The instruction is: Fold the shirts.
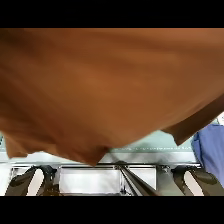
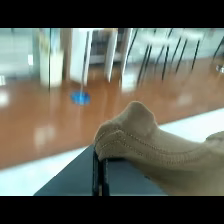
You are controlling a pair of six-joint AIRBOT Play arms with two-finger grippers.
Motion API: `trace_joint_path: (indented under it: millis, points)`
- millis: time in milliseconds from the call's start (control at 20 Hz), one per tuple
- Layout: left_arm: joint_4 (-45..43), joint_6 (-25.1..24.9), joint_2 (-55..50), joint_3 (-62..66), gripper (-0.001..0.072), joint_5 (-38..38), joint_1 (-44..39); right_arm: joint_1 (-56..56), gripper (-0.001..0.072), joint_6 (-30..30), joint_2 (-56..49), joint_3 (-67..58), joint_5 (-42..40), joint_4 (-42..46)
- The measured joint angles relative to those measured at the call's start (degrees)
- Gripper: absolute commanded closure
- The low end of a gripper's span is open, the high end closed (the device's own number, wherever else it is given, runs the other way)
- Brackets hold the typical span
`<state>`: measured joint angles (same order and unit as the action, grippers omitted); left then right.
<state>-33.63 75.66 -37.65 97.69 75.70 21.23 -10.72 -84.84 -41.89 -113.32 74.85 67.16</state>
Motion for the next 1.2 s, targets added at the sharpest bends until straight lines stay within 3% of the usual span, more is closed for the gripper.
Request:
trace_joint_path:
  millis: [200, 500, 700, 850, 900, 950, 1000, 1200]
  points:
    - [-0.2, -2.14, -0.98, -16.33, 0.0688, -0.57, -1.18, 0.7, 0.069, 2.27, -4.57, 10.29, 0.92, -5.42]
    - [-0.22, -10.38, -10.29, -42.4, 0.0688, -14.32, -8.13, 8.66, 0.0689, 5.99, -24.87, 17.66, -2.16, -11.04]
    - [0.22, -13.4, -24.04, -46.25, 0.0688, -24.72, -10.58, 11.67, 0.0689, 4.26, -40.5, 18.56, -8.92, -12.15]
    - [0.26, -14.25, -34.42, -43.25, 0.0687, -28.04, -10.78, 11.61, 0.0688, 2.1, -49.33, 18.75, -12.55, -13.46]
    - [0.26, -14.47, -37.51, -42.05, 0.0583, -28.33, -10.91, 11.45, 0.0615, 1.38, -51.71, 18.78, -13.29, -14.01]
    - [0.28, -14.67, -39.95, -41.16, 0.029, -28.61, -11.1, 11.34, 0.0342, 0.68, -53.51, 18.82, -13.68, -14.1]
    - [0.31, -14.67, -42.29, -40.48, 0.0199, -28.76, -11.37, 11.23, 0.031, 0.09, -55.04, 18.82, -14.32, -14.51]
    - [-1.84, -14.03, -46.53, -37.03, 0.02, -23.23, -9.35, 9.07, 0.031, -0.59, -56.81, 18.38, -10.99, -14.99]
